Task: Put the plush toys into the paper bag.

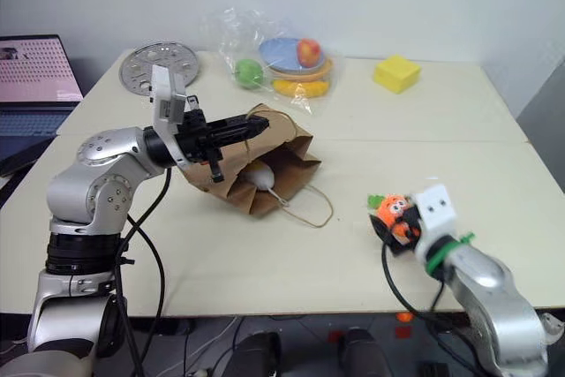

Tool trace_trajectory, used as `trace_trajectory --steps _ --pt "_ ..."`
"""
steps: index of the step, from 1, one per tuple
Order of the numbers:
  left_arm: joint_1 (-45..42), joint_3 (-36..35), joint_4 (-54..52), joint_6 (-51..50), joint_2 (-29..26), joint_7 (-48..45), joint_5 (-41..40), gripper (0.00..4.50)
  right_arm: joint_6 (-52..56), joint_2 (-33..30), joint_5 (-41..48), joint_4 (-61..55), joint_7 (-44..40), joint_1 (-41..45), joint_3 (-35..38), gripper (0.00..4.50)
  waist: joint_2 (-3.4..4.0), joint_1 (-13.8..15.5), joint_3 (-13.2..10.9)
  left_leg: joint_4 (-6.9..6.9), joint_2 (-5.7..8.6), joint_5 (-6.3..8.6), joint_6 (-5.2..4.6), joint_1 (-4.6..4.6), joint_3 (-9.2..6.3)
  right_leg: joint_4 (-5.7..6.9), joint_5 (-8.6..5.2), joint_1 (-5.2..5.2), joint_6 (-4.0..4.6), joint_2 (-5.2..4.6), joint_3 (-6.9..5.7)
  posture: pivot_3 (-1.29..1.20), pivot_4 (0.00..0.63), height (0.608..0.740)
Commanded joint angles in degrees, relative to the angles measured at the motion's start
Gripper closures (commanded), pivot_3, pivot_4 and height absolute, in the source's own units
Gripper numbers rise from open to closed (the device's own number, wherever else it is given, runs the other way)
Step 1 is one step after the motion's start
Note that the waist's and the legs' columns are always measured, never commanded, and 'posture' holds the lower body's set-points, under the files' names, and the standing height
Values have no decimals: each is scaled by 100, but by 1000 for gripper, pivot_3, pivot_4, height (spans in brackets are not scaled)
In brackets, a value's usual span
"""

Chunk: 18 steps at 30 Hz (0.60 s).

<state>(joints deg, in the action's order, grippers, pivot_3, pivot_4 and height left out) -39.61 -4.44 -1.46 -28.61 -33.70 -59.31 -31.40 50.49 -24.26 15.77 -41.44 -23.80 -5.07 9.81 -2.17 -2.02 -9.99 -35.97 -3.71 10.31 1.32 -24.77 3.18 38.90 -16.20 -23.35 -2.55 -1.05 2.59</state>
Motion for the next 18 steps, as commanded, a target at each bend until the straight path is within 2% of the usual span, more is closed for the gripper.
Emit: trace_trajectory --steps 1,6,8,9,12,18 --pt "-79 -40 -68 92 5 3 -29 4500 -235 -3 41 -219 51 -186 100 23 0 -19 0 -1 1 0 -1 3 -1 0 -3 -1 -5 1 2 0 150 740" --pt "-181 38 -51 114 48 -22 -10 4500 -787 117 -366 592 369 -238 -163 23 0 14 0 -9 5 -2 -2 5 -2 -3 -9 2 8 -1 6 0 150 740" --pt "-194 22 -26 110 38 -14 -14 4500 -1042 60 -382 712 262 -231 -265 23 0 23 0 -10 8 -2 -3 3 8 -6 -10 3 10 -7 12 0 150 740" --pt "-192 18 -23 128 30 -6 1 4500 -1148 116 -369 807 269 -203 -262 185 0 27 0 -11 9 -2 -3 2 11 -9 -10 3 9 -9 14 0 150 740" --pt "-162 -8 -130 72 1 21 -37 4500 -1494 247 -341 1061 261 -197 -297 994 0 32 0 -10 9 -2 -3 -4 11 -18 1 3 -4 -9 12 0 150 740" --pt "-126 -86 -207 -2 -52 92 -93 4500 -1988 193 -458 1237 231 -145 -358 3191 0 33 0 1 8 0 -2 -6 2 -16 -1 2 -1 -3 4 0 150 740"
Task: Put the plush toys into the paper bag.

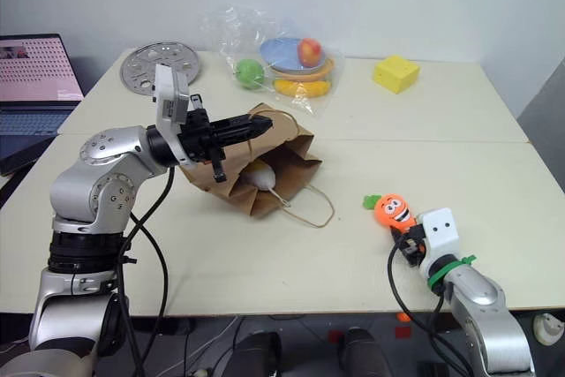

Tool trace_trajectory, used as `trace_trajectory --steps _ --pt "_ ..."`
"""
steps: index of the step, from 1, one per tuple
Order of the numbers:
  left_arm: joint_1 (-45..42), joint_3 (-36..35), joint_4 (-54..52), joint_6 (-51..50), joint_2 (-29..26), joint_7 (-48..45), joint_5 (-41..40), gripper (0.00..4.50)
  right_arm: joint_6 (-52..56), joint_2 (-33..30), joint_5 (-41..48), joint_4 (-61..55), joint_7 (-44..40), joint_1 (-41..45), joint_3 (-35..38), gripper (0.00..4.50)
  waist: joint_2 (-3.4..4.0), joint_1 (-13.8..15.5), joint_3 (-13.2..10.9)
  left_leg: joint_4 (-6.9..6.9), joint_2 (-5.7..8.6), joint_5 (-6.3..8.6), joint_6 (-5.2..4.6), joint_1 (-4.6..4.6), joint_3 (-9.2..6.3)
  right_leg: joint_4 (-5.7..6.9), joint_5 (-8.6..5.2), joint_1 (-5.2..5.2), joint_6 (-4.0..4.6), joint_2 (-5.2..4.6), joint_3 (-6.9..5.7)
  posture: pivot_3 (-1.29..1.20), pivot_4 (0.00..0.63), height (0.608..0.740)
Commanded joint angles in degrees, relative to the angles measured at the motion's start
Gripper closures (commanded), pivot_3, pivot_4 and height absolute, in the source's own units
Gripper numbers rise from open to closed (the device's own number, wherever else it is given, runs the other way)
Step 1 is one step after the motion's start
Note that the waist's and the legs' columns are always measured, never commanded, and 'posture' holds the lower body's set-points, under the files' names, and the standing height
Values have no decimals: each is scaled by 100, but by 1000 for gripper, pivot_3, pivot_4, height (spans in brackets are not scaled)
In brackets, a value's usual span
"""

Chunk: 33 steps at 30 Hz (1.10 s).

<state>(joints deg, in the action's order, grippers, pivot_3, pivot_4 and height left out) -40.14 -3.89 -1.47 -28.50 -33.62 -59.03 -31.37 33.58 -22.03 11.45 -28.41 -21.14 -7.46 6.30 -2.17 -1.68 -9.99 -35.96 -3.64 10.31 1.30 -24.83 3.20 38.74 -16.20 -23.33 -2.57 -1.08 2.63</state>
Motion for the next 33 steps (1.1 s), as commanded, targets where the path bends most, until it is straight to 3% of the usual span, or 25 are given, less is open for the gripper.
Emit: trace_trajectory --steps 1,4,8,11,17,33 --pt "-72 -143 -214 -21 -64 74 -98 4500 -366 -42 19 -80 -108 188 -49 3586 0 -3 0 0 -1 0 0 0 -1 1 0 0 0 1 -1 0 150 740" --pt "-74 -139 -190 -4 -84 73 -90 4500 -126 65 462 -215 -327 624 -190 4465 0 -27 0 -3 -2 -1 0 2 1 6 0 -1 -1 2 3 0 150 740" --pt "-115 -108 -133 28 -82 62 -70 4500 374 220 814 -289 -377 1259 -519 4465 0 -10 0 -8 -2 -2 -1 4 -3 15 1 0 -1 2 1 0 150 740" --pt "-167 -60 -135 30 -40 68 -64 4500 667 461 692 138 -281 2056 -1042 4465 0 -16 0 -8 -2 -2 -1 2 -1 14 3 -2 2 2 3 0 150 740" --pt "-192 -13 -116 36 -19 33 -44 4500 656 978 657 1183 -158 2967 -1244 4465 -1 17 0 -4 1 -1 0 -4 -9 13 2 -2 2 2 -6 0 150 740" --pt "-168 12 -290 -141 -52 -86 -129 4500 -1794 2400 -66 5967 -702 5494 -1578 4465 0 -22 -1 0 -4 1 2 -6 -7 22 4 -12 3 6 -7 0 150 740"
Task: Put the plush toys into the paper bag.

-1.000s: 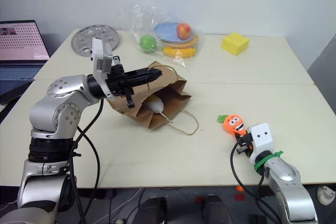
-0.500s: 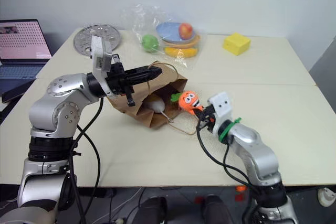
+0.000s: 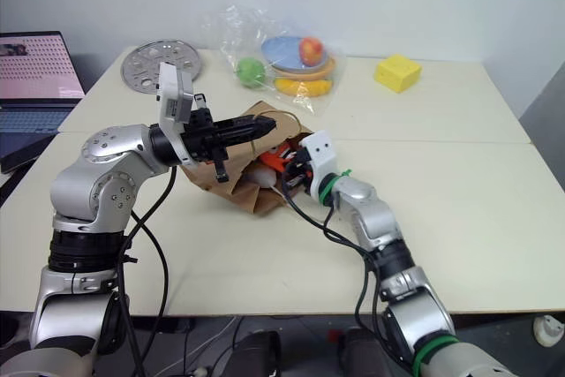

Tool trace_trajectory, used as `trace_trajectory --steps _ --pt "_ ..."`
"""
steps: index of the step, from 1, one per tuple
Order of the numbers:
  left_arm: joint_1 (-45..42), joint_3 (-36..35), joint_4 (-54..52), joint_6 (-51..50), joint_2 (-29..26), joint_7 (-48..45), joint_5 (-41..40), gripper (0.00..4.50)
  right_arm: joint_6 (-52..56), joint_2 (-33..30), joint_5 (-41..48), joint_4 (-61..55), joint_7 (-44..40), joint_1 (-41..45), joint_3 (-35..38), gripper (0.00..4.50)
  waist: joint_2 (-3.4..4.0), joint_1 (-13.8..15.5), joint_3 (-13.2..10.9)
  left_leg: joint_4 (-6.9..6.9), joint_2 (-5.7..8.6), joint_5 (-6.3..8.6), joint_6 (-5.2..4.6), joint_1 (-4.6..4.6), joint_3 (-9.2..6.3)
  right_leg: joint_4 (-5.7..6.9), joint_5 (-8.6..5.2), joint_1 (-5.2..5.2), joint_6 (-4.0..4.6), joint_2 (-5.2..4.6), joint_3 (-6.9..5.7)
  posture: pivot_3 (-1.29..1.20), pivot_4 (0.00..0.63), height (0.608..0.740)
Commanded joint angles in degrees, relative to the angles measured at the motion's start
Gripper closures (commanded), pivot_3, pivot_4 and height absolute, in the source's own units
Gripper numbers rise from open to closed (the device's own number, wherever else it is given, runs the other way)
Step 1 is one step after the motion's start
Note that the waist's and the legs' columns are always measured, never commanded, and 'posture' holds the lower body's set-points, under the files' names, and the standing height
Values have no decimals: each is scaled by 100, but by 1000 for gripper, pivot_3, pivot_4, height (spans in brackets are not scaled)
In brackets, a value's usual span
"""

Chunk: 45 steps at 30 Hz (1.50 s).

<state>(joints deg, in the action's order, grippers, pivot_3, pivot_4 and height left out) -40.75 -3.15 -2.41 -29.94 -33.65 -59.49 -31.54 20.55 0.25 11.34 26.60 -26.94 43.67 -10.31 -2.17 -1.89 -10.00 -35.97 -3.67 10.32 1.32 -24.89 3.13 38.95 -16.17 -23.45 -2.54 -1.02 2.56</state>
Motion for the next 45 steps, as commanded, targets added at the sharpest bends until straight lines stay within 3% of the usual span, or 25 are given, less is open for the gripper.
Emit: trace_trajectory --steps 1,6,9,13,19,22,26,34,38,43,45 --pt "-110 -65 -192 0 -54 -44 -110 4500 -608 233 -56 690 -130 493 136 4465 0 -4 0 0 -1 0 0 0 0 1 0 -1 0 0 -1 0 150 740" --pt "-68 -61 -281 -34 -65 -33 -118 4500 -1191 381 -208 1749 118 882 374 4465 1 -9 0 1 -4 0 0 1 -3 4 0 -2 0 1 -4 0 150 740" --pt "-48 -78 -346 -82 -69 -11 -135 4500 -1316 327 -178 1876 40 838 496 3671 1 8 -1 1 -1 0 1 0 -3 3 0 -1 0 -2 -4 0 150 740" --pt "-9 -110 -390 -105 -89 14 -132 4500 -1061 31 -203 1046 -229 442 414 2240 2 7 -1 1 0 2 3 -1 2 2 1 -1 0 -4 0 0 150 740" --pt "49 -143 -398 -89 -93 68 -113 4500 692 -1015 116 -2131 -835 -912 75 13 2 18 -1 4 -1 2 4 -3 -6 2 1 -1 0 -3 -6 0 150 740" --pt "37 -130 -359 -55 -70 92 -84 4500 1587 -1571 445 -3500 -1111 -1491 -48 13 2 17 -1 5 -1 3 4 -2 -6 2 0 -1 -1 -3 -6 0 150 740" --pt "6 -113 -292 -25 -32 101 -66 4500 2296 -1943 708 -4505 -1245 -1977 -306 13 2 -14 -1 3 -6 2 4 5 -4 3 -1 0 -1 2 -3 0 150 740" --pt "-38 -41 -300 -43 4 93 -80 4500 1209 -1610 -444 -3026 -892 -1638 -1324 13 2 5 -1 -11 -2 1 2 6 0 0 -1 3 0 4 7 0 150 740" --pt "-19 -47 -342 -41 -23 106 -74 4500 818 -1715 -761 -2919 -875 -1651 -1345 952 0 33 -1 -10 5 1 4 -2 6 -10 -1 4 0 -4 7 0 150 740" --pt "33 -87 -417 -62 -45 151 -93 4500 891 -1860 -741 -3196 -968 -1848 -1205 2752 0 25 -1 -7 1 2 4 -1 -2 -6 -1 4 -1 -1 0 0 150 740" --pt "0 -94 -387 -59 -49 157 -87 4500 882 -1896 -725 -3260 -931 -1910 -1110 3681 0 23 -1 -7 -1 2 4 0 -5 -1 -1 3 -1 2 -2 0 150 740"
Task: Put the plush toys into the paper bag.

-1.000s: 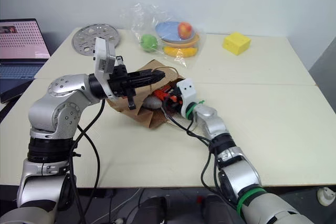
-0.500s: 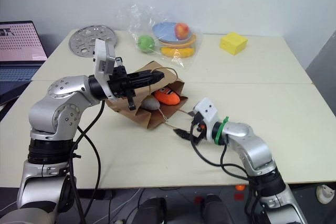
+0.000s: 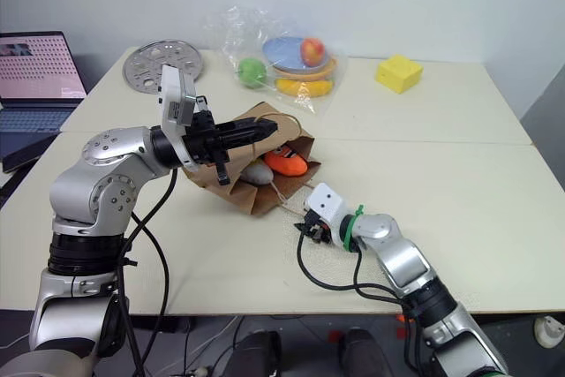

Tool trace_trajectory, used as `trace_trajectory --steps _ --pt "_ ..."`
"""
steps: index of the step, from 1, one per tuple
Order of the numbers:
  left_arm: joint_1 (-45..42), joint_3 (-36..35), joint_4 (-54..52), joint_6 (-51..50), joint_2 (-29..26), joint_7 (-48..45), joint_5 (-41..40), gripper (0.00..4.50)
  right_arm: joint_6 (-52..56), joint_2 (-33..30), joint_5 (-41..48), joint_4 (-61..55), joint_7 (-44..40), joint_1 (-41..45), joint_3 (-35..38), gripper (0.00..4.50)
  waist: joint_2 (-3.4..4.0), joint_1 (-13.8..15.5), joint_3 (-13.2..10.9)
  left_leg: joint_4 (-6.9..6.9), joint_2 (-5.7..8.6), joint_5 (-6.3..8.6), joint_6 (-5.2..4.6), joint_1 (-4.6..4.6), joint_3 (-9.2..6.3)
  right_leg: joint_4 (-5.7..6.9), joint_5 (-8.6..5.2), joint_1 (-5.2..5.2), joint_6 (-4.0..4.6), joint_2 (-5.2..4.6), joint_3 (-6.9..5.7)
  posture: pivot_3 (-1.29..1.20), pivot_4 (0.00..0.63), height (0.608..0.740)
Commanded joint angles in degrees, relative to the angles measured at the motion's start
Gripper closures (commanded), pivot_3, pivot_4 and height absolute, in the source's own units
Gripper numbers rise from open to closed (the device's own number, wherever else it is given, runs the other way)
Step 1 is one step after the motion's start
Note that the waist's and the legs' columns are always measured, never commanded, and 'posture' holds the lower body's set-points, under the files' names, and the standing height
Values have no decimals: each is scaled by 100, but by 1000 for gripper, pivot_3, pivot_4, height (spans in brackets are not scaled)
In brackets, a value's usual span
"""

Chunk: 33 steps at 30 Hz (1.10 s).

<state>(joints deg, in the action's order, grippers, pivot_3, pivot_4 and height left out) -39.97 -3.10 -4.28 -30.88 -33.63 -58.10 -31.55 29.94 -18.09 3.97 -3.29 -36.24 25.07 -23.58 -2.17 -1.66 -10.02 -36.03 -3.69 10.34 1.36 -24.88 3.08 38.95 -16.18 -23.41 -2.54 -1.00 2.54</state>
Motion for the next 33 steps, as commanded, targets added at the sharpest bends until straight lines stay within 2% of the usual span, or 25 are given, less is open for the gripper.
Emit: trace_trajectory --steps 1,2,3,5,7,9,16,20,26,30,33 --pt "-104 -102 -174 40 -45 18 -85 4500 -76 -39 58 -285 33 -92 291 3921 0 -1 0 0 0 0 0 0 0 0 0 0 0 0 0 0 150 740" --pt "-130 -95 -130 68 -27 15 -72 4500 -53 33 174 -285 88 -156 433 4323 0 -1 0 0 0 0 0 0 0 1 0 0 0 0 0 0 150 740" --pt "-155 -82 -100 83 -6 23 -59 4500 -33 81 255 -284 114 -201 544 4485 0 -1 0 -1 0 0 0 0 0 0 0 0 0 0 0 0 150 740" --pt "-182 -50 -5 154 24 -3 -15 4500 -168 92 240 -296 219 -283 723 4485 0 -1 0 -2 1 0 0 0 3 0 0 0 0 0 2 0 150 740" --pt "-313 -26 132 238 98 7 25 4500 -203 208 488 -711 385 -327 1150 4485 0 9 0 -2 2 0 0 0 4 -1 0 0 0 -1 4 0 150 740" --pt "-532 9 388 484 251 63 149 4500 -412 88 341 -1126 515 -305 1341 4485 -1 30 -1 -3 3 0 0 -2 1 -1 0 0 0 -1 1 0 150 740" --pt "-1821 193 2252 1883 1274 324 836 4500 -1032 -183 66 -2161 990 304 2015 4485 -3 42 -1 -7 6 0 0 -2 3 -7 1 5 -3 -1 2 0 150 740" --pt "-2351 -16 3184 2423 1521 378 910 4500 -1418 -296 -202 -2121 1054 837 1910 4485 -3 -7 -1 -2 8 0 -1 -2 4 -9 1 3 -5 -1 3 0 150 740" --pt "-2560 -48 3628 2612 1609 56 837 4500 -1559 -159 -454 -2022 1228 1296 1755 4485 -2 -12 -1 13 -5 1 -1 -2 -9 3 1 -9 -5 17 -6 0 150 740" --pt "-2245 150 3514 2373 1436 -390 923 4500 -1127 -317 -488 -1845 712 966 1154 4485 -2 -4 -1 14 -3 1 0 -7 -10 0 1 -9 -6 16 -5 0 150 740" --pt "-1883 214 3330 2250 1234 -543 1006 4500 -622 -322 -363 -1722 494 853 984 4485 -2 -16 -1 12 -1 1 0 -6 -5 -3 1 -5 -5 13 -1 0 150 740"
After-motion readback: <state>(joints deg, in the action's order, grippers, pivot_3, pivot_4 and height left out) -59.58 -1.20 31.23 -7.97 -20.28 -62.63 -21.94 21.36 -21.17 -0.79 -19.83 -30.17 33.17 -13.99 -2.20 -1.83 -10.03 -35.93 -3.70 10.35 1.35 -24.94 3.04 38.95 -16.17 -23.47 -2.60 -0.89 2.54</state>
